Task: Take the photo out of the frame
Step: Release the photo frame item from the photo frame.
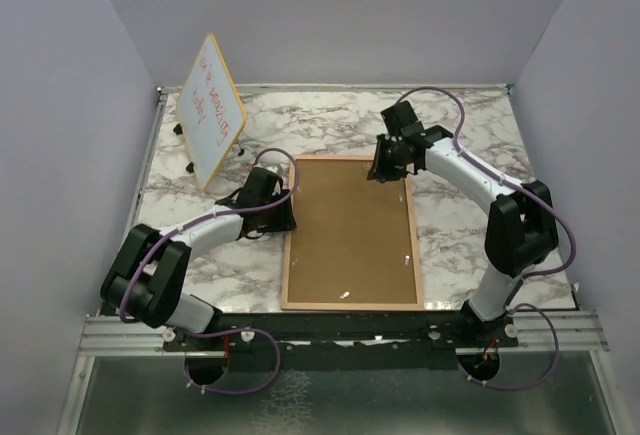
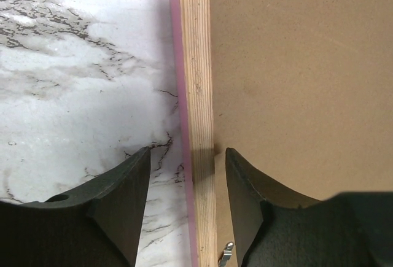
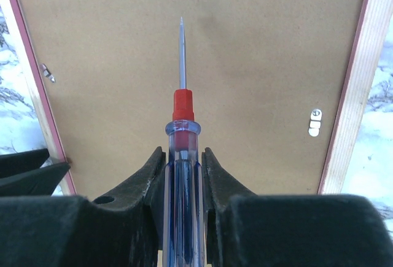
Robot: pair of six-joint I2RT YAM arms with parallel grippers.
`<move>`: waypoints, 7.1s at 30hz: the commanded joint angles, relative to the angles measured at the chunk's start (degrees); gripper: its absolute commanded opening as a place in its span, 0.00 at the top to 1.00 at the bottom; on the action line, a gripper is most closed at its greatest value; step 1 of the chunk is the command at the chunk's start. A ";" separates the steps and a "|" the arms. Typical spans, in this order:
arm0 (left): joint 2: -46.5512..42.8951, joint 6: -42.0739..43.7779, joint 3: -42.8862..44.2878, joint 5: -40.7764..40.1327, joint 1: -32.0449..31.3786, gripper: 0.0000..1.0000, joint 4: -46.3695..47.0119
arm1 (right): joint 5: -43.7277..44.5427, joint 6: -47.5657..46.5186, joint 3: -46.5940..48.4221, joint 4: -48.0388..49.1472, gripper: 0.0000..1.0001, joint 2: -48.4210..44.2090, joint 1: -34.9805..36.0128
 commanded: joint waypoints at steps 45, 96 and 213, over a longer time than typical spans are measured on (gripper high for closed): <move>2.30 0.39 -0.51 -1.27 -0.36 0.78 -1.25 | 8.37 4.09 6.67 -2.37 0.99 10.44 -2.66; 1.44 0.32 -0.62 -1.32 -0.42 0.82 -1.65 | 1.22 2.77 2.88 -1.34 0.99 3.81 -4.07; 1.22 0.50 -0.60 -1.57 -0.50 0.83 -1.89 | -2.83 -0.61 1.95 -4.03 0.99 5.86 -4.94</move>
